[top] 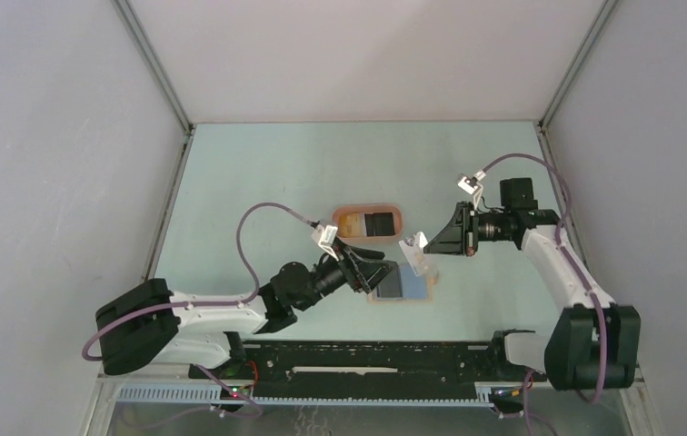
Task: Put the credit cards into the card holder
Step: Pick up the credit card from the storage box, then insert the credit card into the card holder.
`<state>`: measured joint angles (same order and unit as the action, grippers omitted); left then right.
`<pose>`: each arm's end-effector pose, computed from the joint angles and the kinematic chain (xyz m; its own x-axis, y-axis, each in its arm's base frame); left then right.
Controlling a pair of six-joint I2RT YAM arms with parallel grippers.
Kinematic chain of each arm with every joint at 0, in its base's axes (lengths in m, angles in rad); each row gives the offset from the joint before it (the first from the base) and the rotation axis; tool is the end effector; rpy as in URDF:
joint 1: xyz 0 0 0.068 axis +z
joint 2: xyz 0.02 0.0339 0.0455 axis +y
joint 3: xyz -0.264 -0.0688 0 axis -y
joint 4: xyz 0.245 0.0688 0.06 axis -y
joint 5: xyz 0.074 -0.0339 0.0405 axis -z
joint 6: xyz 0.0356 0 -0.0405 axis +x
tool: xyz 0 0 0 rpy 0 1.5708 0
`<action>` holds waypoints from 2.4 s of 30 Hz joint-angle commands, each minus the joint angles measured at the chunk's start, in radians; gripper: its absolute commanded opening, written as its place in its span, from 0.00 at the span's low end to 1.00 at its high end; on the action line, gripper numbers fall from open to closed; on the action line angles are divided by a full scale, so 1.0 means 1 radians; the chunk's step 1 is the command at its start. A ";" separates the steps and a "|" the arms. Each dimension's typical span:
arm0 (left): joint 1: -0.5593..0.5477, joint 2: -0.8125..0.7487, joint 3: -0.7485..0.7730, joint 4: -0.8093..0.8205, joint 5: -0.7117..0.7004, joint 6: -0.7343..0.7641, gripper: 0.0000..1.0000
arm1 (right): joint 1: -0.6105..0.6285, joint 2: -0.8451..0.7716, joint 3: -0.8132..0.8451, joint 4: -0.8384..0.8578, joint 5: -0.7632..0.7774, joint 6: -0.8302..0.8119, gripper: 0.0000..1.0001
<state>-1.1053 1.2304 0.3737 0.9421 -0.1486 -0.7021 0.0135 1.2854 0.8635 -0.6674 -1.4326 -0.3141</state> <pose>0.1153 -0.2179 0.2258 -0.4988 -0.4300 -0.7525 0.6489 0.3903 -0.6531 0.2298 0.0384 0.2513 -0.7006 -0.0520 -0.7117 -0.7118 0.1214 0.6918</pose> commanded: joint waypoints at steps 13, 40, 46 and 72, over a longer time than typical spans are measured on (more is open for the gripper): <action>0.005 0.154 0.066 0.397 0.239 0.043 0.57 | -0.005 -0.231 0.012 -0.004 -0.118 -0.021 0.00; 0.020 0.243 0.136 0.398 0.286 0.058 0.00 | 0.041 -0.205 0.012 -0.053 -0.096 -0.103 0.04; 0.050 0.179 0.128 0.270 0.365 0.090 0.00 | 0.054 -0.212 0.012 -0.052 -0.075 -0.109 0.43; 0.133 0.061 0.255 -0.259 0.666 0.230 0.00 | 0.160 -0.150 0.065 -0.179 0.026 -0.255 0.15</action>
<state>-0.9829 1.3064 0.5766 0.6811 0.4923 -0.4961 0.1600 1.1267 0.8814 -0.8307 -1.3964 -0.5411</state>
